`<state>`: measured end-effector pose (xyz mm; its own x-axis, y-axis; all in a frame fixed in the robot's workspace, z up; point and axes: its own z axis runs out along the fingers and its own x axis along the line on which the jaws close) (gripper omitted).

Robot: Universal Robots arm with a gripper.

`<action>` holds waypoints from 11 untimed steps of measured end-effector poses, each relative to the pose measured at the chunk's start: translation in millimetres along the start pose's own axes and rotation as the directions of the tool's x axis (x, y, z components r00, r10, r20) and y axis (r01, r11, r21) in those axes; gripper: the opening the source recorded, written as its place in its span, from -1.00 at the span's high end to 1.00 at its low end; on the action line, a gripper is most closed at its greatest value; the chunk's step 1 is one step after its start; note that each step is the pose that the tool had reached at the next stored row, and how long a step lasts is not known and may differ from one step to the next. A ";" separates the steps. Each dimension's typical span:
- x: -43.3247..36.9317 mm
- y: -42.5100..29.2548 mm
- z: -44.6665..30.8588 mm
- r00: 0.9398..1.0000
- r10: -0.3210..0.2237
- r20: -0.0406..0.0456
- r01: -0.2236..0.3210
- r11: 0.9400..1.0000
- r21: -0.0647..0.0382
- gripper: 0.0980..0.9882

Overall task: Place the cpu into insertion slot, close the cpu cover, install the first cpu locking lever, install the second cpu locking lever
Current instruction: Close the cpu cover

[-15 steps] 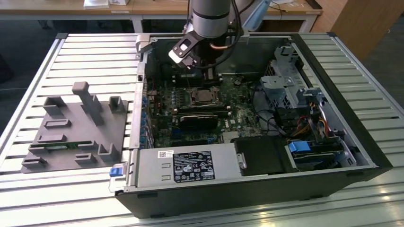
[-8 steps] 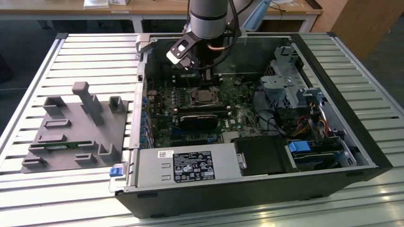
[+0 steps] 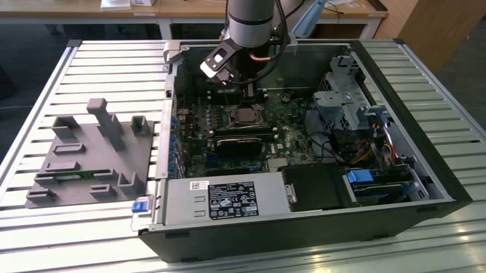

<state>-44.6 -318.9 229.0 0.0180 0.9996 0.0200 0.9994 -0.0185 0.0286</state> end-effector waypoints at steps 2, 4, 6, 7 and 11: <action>-2.5 0.0 0.1 1.000 0.000 0.000 0.000 1.000 0.000 0.98; -5.0 -0.1 0.1 1.000 0.000 0.000 0.000 1.000 0.000 0.98; -6.0 -0.2 0.2 1.000 0.000 0.000 0.000 1.000 0.000 0.98; -6.1 -0.2 0.3 1.000 0.000 0.000 0.000 1.000 0.000 0.98; -6.2 -0.3 0.4 1.000 0.000 0.000 0.000 1.000 0.000 0.98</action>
<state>-45.0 -325.1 228.5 0.0179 0.9996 0.0200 0.9994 -0.0185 0.0287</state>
